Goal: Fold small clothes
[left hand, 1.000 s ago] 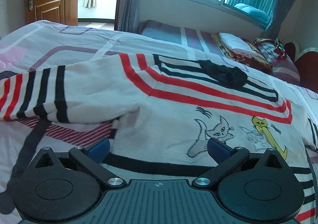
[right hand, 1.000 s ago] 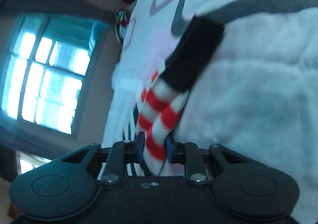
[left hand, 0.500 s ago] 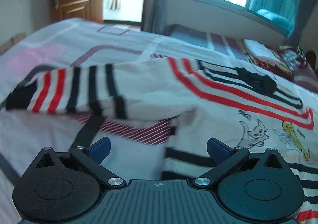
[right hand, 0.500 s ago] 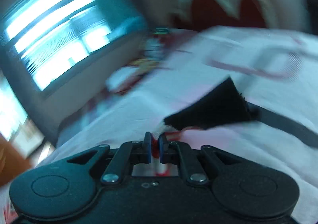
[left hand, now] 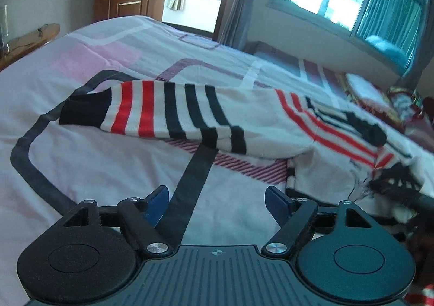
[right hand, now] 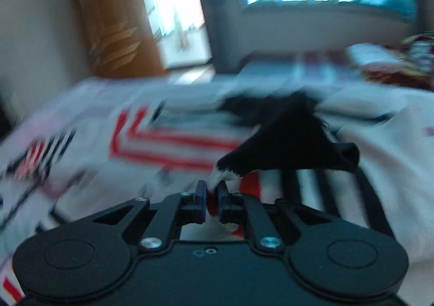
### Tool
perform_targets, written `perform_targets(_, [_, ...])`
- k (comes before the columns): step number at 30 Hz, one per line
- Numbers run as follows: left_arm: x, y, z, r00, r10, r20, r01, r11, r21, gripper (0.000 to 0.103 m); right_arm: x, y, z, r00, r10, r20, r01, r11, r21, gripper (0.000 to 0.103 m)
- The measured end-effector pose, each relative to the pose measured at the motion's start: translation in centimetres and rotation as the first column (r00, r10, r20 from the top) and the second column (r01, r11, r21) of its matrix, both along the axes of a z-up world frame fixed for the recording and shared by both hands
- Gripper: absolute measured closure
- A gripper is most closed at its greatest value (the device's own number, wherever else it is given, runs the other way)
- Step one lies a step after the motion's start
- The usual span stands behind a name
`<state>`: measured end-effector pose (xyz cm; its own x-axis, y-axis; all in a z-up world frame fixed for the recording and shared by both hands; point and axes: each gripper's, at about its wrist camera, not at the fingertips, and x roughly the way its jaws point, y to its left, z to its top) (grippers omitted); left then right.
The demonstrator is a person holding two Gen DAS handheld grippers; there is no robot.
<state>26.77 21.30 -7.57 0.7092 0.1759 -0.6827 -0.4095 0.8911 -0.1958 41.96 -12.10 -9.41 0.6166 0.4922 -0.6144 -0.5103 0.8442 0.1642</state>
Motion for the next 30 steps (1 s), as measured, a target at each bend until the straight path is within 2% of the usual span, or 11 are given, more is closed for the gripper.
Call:
perform_targets(2, [0.6, -0.3, 0.2, 0.999, -0.027, 0.021, 0.027, 1.000, -0.010, 0.024, -2.0, 1.6, 0.1, 0.993, 0.084, 0.088, -0.078, 0.994, -0.075, 0.047])
perform_targets(5, [3.5, -1.9, 0.2, 0.989, -0.125, 0.074, 0.132, 0.987, -0.092, 0.024, -3.3, 0.9, 1.3, 0.983, 0.153, 0.102, -0.152, 0.988, -0.009, 0.061])
perform_targets(9, [9.4, -6.8, -0.4, 0.942, -0.309, 0.131, 0.322, 0.941, -0.102, 0.024, -4.8, -4.1, 3.1, 0.995, 0.001, 0.102, -0.009, 0.997, 0.075, 0.062])
perform_targets(14, [17.5, -11.3, -3.2, 0.896, -0.436, 0.079, 0.443, 0.882, -0.162, 0.025, -5.9, -12.4, 4.4, 0.978, -0.206, 0.024, 0.199, 0.965, 0.173, 0.060])
perform_targets(18, [21.0, -13.3, -5.1, 0.895, -0.446, 0.015, 0.442, 0.880, -0.172, 0.025, -6.1, -18.4, 3.1, 0.933, -0.345, -0.102, 0.360, 0.883, 0.301, 0.059])
perform_targets(19, [21.6, -13.8, -5.0, 0.892, -0.451, 0.001, 0.446, 0.882, -0.152, 0.033, -6.0, -19.3, 2.6, 0.919, -0.369, -0.135, 0.393, 0.859, 0.328, 0.059])
perform_targets(20, [21.8, -14.4, -4.9, 0.895, -0.445, -0.015, 0.441, 0.891, -0.113, 0.072, -6.0, -20.6, 2.2, 0.905, -0.389, -0.172, 0.425, 0.832, 0.358, 0.059])
perform_targets(21, [22.3, -14.6, -4.9, 0.900, -0.435, -0.037, 0.432, 0.899, -0.078, 0.092, -6.0, -21.6, 1.7, 0.891, -0.404, -0.208, 0.455, 0.802, 0.387, 0.059])
perform_targets(23, [22.8, -14.0, -5.2, 0.908, -0.419, -0.019, 0.413, 0.901, -0.129, 0.095, -5.9, -23.3, 0.7, 0.858, -0.434, -0.273, 0.513, 0.734, 0.445, 0.059])
perform_targets(27, [21.5, -13.8, -3.6, 0.915, -0.397, 0.071, 0.402, 0.911, -0.088, 0.096, -4.8, -25.5, -1.5, 0.802, -0.437, -0.407, 0.597, 0.603, 0.529, 0.059])
perform_targets(30, [20.1, -13.4, -2.1, 0.911, -0.396, 0.114, 0.399, 0.917, -0.005, 0.096, -4.1, -25.4, -2.4, 0.790, -0.425, -0.442, 0.613, 0.571, 0.546, 0.062])
